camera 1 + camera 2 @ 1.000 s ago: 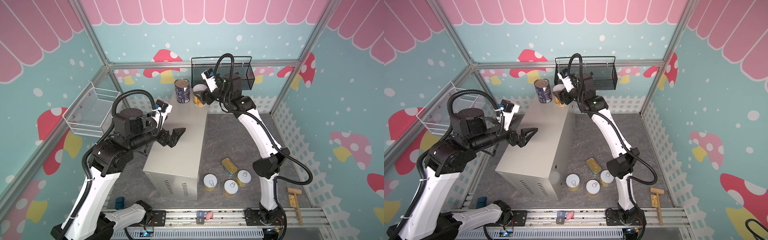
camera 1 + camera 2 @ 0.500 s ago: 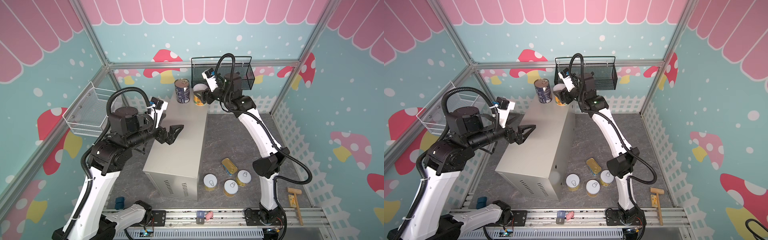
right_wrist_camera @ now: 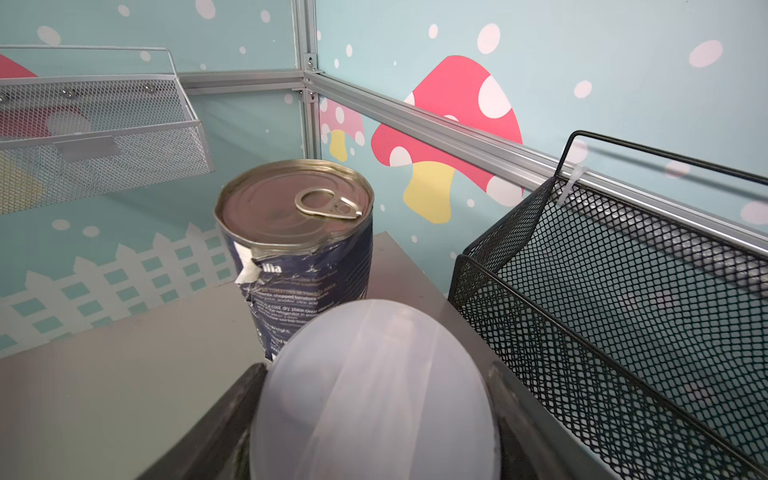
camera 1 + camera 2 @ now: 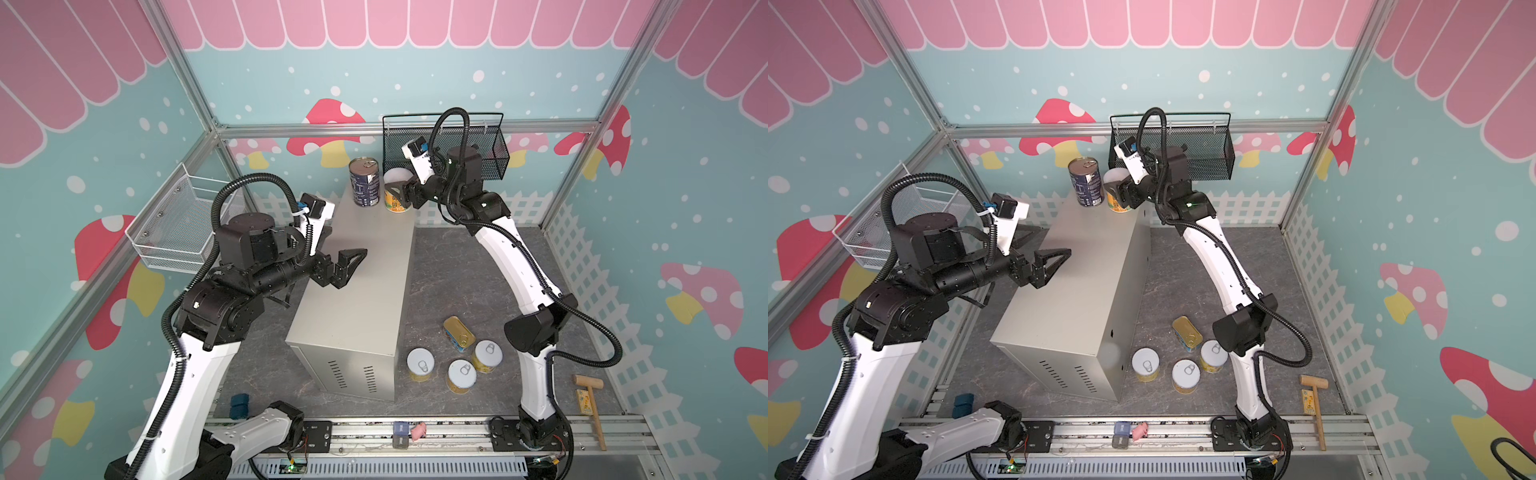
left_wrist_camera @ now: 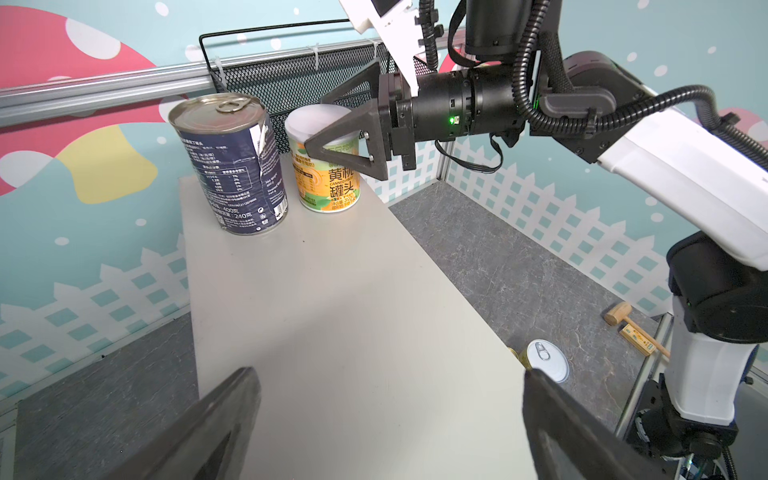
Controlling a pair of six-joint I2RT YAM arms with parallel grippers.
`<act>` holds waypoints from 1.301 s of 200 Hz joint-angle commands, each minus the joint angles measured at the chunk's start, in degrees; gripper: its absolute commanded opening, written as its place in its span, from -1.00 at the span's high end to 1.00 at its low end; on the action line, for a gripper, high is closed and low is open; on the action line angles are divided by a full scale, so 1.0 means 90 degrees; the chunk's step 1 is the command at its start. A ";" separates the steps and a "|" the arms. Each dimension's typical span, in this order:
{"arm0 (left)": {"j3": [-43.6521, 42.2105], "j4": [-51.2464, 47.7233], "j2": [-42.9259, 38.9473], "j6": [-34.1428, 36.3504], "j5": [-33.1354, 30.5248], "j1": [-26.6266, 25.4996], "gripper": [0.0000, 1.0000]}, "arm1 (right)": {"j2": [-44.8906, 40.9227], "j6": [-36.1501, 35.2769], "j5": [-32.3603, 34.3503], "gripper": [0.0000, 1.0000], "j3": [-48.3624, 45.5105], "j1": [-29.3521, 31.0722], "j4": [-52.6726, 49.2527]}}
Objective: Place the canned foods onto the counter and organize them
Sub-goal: 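Open the right gripper and withdraw it from the yellow can, then lower the right gripper over the silver-lidded can on the floor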
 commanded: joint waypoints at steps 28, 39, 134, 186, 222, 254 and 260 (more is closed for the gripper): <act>-0.0076 0.0114 -0.0083 0.0004 0.0142 0.0030 -0.99 | 0.0055 0.0044 -0.0147 -0.64 0.0175 -0.0009 0.0298; -0.0071 0.0118 -0.0071 0.0004 0.0136 0.0038 -0.99 | 0.0022 0.0067 -0.0191 -0.71 0.0178 -0.0011 0.0331; -0.0098 0.0118 -0.0073 0.0004 0.0099 0.0050 -0.99 | -0.1852 0.0200 0.0603 -0.97 -0.1141 -0.0009 0.0315; -0.0095 0.0089 -0.0074 -0.0013 0.0162 0.0055 -0.99 | -0.4609 0.0531 0.2441 -0.99 -0.4813 -0.0016 0.0170; -0.0018 -0.0181 0.0015 0.0009 0.0480 0.0028 -0.99 | -0.6474 0.1269 0.2954 -0.99 -0.7427 -0.0009 -0.0066; 0.0293 -0.0695 0.0138 0.0053 0.0596 -0.0347 -0.99 | -0.7236 0.1995 0.3057 -0.99 -0.8773 -0.0009 -0.0803; 0.0362 -0.0799 0.0177 0.0053 0.0554 -0.0493 -0.99 | -0.7348 0.2119 0.3062 -0.99 -0.8980 -0.0013 -0.0904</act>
